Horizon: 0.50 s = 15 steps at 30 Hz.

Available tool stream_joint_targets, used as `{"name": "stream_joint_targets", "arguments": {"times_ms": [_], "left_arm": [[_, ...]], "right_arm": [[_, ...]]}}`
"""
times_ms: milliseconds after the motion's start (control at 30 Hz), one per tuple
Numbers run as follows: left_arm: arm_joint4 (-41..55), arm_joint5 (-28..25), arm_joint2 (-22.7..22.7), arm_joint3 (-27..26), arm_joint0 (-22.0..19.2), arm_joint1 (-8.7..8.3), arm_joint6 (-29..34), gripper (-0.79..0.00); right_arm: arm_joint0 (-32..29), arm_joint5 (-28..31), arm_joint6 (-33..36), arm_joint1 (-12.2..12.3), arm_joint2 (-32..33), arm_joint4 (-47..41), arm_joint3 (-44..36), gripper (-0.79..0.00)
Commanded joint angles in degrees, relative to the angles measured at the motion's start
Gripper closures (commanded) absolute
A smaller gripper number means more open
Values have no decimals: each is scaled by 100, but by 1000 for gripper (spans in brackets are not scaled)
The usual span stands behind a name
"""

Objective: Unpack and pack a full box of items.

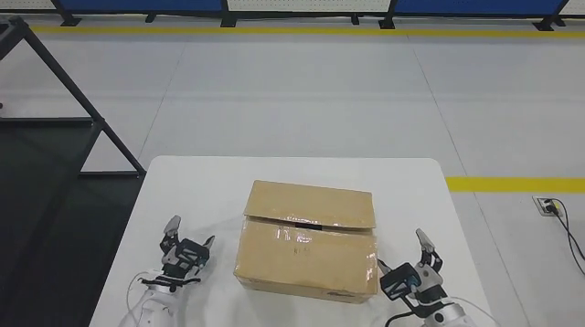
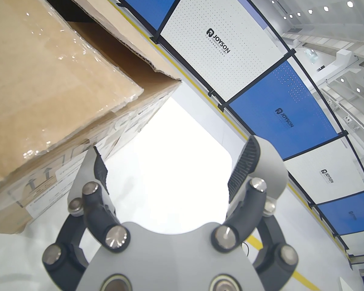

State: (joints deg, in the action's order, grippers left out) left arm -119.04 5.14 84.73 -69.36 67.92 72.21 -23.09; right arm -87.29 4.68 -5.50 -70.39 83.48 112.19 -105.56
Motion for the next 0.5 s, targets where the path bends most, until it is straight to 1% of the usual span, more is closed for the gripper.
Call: {"name": "stream_joint_targets", "arguments": {"times_ms": [0, 300, 467], "left_arm": [[-126, -31, -60, 130, -152, -1, 92, -785], [-207, 7, -376, 798, -793, 57, 303, -785], [-285, 227, -476, 1102, -1095, 81, 351, -785]], "right_arm": [[-28, -23, -12, 0, 8, -9, -6, -785], [-123, -81, -73, 2, 67, -61, 27, -785], [-170, -99, -85, 3, 82, -75, 17, -785]]}}
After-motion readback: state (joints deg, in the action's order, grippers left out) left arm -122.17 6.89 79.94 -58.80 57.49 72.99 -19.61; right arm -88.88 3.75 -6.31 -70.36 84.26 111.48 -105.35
